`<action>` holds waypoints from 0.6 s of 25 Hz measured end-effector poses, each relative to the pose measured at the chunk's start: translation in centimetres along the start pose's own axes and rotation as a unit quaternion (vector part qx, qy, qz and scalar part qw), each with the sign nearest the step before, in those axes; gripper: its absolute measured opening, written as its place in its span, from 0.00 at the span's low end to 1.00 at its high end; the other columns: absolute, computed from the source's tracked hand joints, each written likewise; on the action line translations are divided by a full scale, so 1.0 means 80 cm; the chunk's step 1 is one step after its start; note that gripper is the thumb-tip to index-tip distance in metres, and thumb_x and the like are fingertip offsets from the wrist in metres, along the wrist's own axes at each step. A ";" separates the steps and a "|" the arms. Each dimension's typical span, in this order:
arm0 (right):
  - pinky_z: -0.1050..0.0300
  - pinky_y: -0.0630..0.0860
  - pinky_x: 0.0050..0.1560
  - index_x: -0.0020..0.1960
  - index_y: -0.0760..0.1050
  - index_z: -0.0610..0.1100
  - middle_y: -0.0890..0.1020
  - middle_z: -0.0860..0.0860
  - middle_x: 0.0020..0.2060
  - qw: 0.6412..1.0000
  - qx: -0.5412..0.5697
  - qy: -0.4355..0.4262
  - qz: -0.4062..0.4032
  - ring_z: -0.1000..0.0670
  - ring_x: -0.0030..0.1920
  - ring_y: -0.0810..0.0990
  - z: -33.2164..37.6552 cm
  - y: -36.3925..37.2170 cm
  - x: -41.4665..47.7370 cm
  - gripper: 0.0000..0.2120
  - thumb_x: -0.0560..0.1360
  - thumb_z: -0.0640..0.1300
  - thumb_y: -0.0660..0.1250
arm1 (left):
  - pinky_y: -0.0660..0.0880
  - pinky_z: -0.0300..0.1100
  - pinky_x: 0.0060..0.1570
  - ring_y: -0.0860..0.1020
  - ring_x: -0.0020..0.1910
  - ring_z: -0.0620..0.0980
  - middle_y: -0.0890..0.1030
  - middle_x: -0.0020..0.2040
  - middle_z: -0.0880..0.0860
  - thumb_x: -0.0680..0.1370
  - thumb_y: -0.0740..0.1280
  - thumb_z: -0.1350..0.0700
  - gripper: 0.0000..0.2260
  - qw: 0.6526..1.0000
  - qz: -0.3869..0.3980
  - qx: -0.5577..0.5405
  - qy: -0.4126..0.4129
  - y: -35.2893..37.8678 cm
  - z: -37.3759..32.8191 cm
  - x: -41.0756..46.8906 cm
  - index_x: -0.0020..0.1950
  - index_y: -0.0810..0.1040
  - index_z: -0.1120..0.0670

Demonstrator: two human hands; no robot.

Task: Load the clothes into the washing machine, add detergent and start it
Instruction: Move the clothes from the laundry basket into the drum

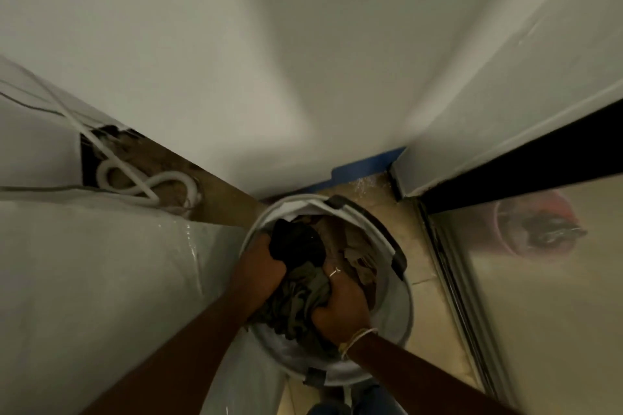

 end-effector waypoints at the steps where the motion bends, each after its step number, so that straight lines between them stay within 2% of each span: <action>1: 0.51 0.73 0.65 0.69 0.72 0.45 0.79 0.49 0.62 1.000 -0.008 -0.010 0.000 0.49 0.63 0.77 0.024 -0.018 -0.012 0.30 0.71 0.56 0.67 | 0.66 0.48 0.66 0.74 0.66 0.56 0.75 0.68 0.55 0.83 0.56 0.47 0.20 1.000 -0.004 -0.010 -0.006 -0.023 -0.011 -0.026 0.74 0.67 0.51; 3: 0.50 0.74 0.64 0.70 0.72 0.45 0.80 0.49 0.62 0.999 -0.019 -0.041 -0.007 0.48 0.62 0.78 0.082 -0.057 -0.042 0.31 0.70 0.57 0.67 | 0.68 0.48 0.66 0.75 0.64 0.57 0.77 0.64 0.56 0.84 0.57 0.51 0.17 1.000 0.011 -0.019 -0.012 -0.067 -0.034 -0.076 0.71 0.71 0.54; 4: 0.50 0.75 0.62 0.69 0.73 0.46 0.80 0.50 0.60 0.998 -0.019 -0.058 -0.010 0.49 0.61 0.79 0.102 -0.072 -0.047 0.30 0.70 0.57 0.68 | 0.71 0.46 0.61 0.77 0.60 0.57 0.79 0.58 0.57 0.83 0.58 0.55 0.13 0.999 0.017 -0.031 -0.014 -0.080 -0.044 -0.089 0.64 0.76 0.57; 5: 0.50 0.76 0.60 0.67 0.74 0.47 0.81 0.51 0.58 0.996 -0.017 -0.082 -0.015 0.49 0.59 0.80 0.133 -0.091 -0.061 0.28 0.70 0.56 0.68 | 0.73 0.43 0.52 0.78 0.52 0.56 0.79 0.49 0.57 0.82 0.59 0.59 0.09 0.998 0.021 -0.052 -0.022 -0.103 -0.051 -0.113 0.54 0.78 0.58; 6: 0.50 0.76 0.57 0.64 0.75 0.47 0.82 0.52 0.56 0.994 -0.014 -0.105 -0.020 0.50 0.57 0.80 0.168 -0.110 -0.078 0.25 0.70 0.54 0.68 | 0.72 0.40 0.42 0.77 0.43 0.54 0.76 0.41 0.55 0.80 0.60 0.62 0.08 0.996 0.017 -0.082 -0.026 -0.129 -0.062 -0.142 0.43 0.76 0.57; 7: 0.50 0.77 0.56 0.62 0.76 0.47 0.82 0.53 0.54 0.992 -0.005 -0.123 -0.027 0.51 0.55 0.81 0.196 -0.126 -0.094 0.22 0.70 0.52 0.69 | 0.68 0.39 0.37 0.74 0.36 0.51 0.73 0.36 0.54 0.79 0.61 0.63 0.11 0.993 0.006 -0.110 -0.032 -0.151 -0.071 -0.168 0.36 0.71 0.56; 8: 0.52 0.77 0.55 0.59 0.77 0.48 0.82 0.54 0.52 0.988 0.000 -0.147 -0.039 0.52 0.53 0.81 0.223 -0.141 -0.108 0.18 0.70 0.50 0.70 | 0.67 0.40 0.37 0.70 0.33 0.49 0.71 0.34 0.53 0.78 0.61 0.64 0.13 0.990 -0.006 -0.132 -0.041 -0.171 -0.080 -0.191 0.34 0.68 0.56; 11: 0.55 0.77 0.47 0.50 0.76 0.54 0.80 0.58 0.43 0.977 -0.004 -0.202 -0.064 0.55 0.45 0.80 0.296 -0.181 -0.152 0.09 0.70 0.47 0.70 | 0.69 0.42 0.41 0.71 0.33 0.50 0.72 0.36 0.54 0.77 0.62 0.65 0.09 0.975 -0.034 -0.207 -0.077 -0.221 -0.094 -0.256 0.37 0.70 0.57; 13: 0.58 0.71 0.36 0.41 0.69 0.59 0.76 0.58 0.35 0.972 -0.014 -0.219 -0.083 0.57 0.36 0.75 0.325 -0.201 -0.173 0.10 0.69 0.47 0.67 | 0.70 0.43 0.38 0.73 0.35 0.53 0.74 0.37 0.55 0.74 0.63 0.66 0.05 0.962 -0.035 -0.264 -0.055 -0.241 -0.100 -0.292 0.40 0.73 0.57; 15: 0.55 0.69 0.33 0.39 0.65 0.56 0.73 0.56 0.31 0.966 -0.011 -0.235 -0.108 0.55 0.33 0.73 0.354 -0.217 -0.196 0.11 0.68 0.44 0.66 | 0.69 0.44 0.37 0.74 0.35 0.55 0.75 0.38 0.57 0.72 0.62 0.66 0.04 0.944 -0.033 -0.328 -0.033 -0.256 -0.102 -0.330 0.43 0.75 0.61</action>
Point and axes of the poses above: each hand's wrist, its own x-axis towards the middle knuckle, its own y-axis out of the palm, z = x × y, the point moved 4 cm from there along x, towards the middle knuckle
